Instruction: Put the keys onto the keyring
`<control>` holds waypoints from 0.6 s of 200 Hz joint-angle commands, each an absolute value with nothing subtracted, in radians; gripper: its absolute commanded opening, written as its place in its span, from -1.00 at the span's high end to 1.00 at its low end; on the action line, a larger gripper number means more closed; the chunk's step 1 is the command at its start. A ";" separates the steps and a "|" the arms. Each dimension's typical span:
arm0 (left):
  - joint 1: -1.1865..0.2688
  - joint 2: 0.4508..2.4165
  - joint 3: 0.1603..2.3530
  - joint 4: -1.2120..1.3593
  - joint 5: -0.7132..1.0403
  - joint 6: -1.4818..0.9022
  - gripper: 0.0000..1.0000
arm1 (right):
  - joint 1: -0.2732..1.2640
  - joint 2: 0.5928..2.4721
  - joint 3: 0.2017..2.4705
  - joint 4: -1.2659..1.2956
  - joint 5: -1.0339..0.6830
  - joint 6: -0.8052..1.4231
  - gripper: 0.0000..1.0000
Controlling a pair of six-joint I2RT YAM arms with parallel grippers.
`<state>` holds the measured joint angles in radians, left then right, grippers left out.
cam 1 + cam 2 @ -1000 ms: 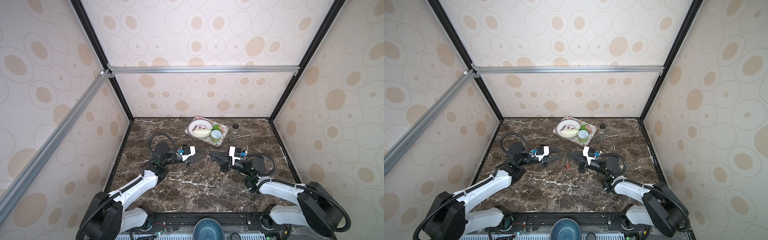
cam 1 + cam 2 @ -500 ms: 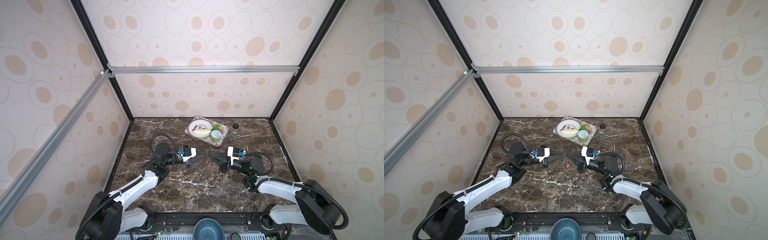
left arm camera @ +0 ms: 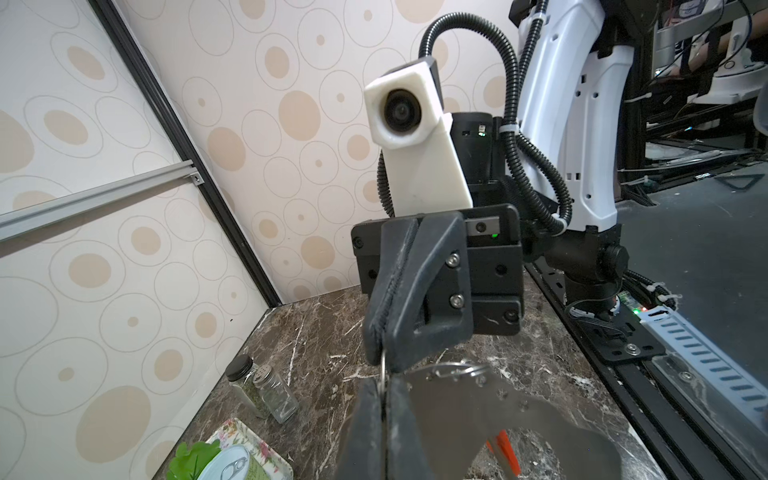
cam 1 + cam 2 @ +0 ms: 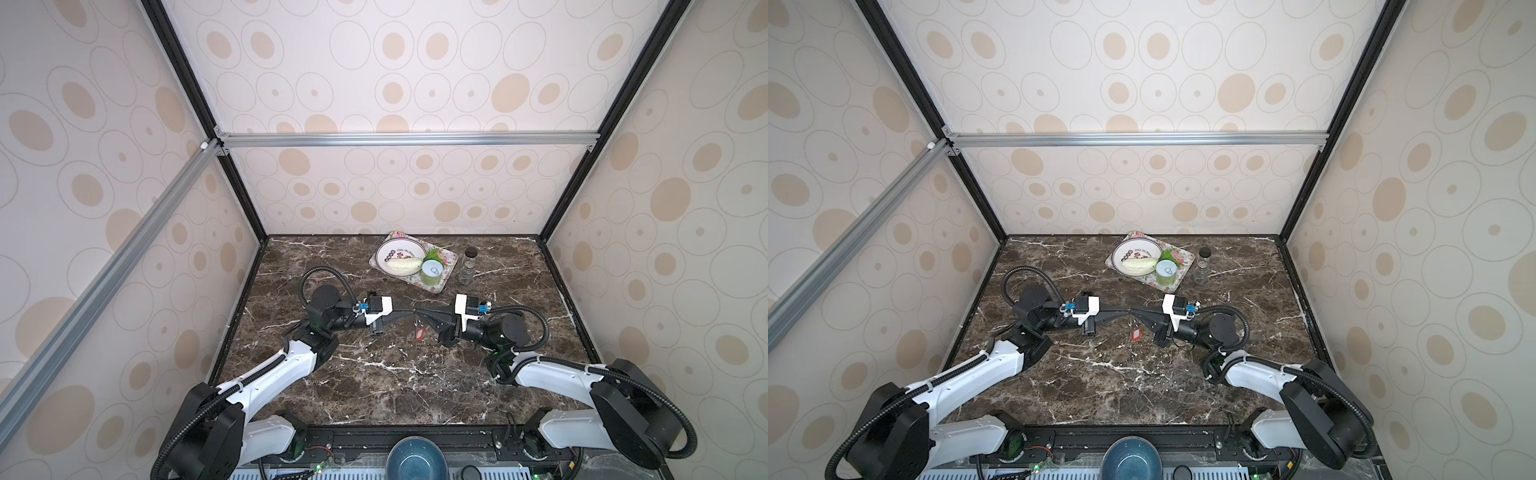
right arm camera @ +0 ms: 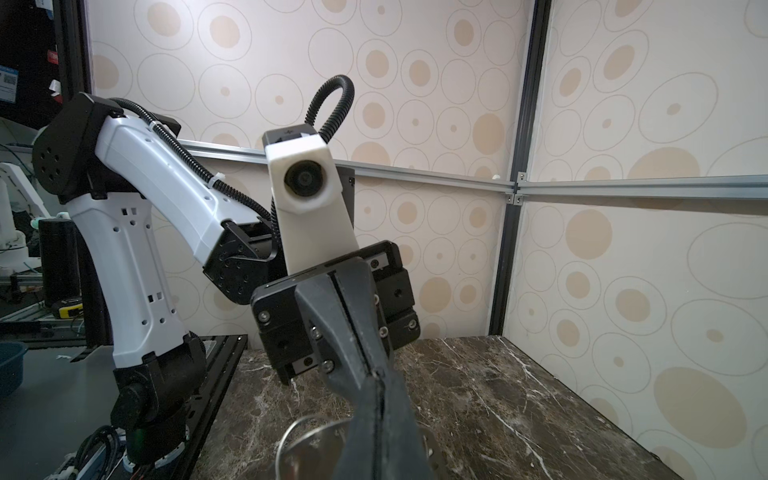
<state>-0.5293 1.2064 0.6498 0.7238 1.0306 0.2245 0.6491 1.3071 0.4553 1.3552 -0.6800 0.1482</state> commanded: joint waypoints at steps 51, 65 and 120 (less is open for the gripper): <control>-0.541 1.199 0.667 0.749 0.969 0.296 1.00 | 0.657 1.193 0.346 1.383 -0.497 0.068 -0.10; -0.544 1.197 0.654 0.752 0.952 0.325 1.00 | 0.653 1.116 0.324 1.289 -0.410 0.040 -0.14; -0.554 1.193 0.616 0.761 0.892 0.431 1.00 | 0.650 0.981 0.299 1.018 -0.233 -0.023 -0.20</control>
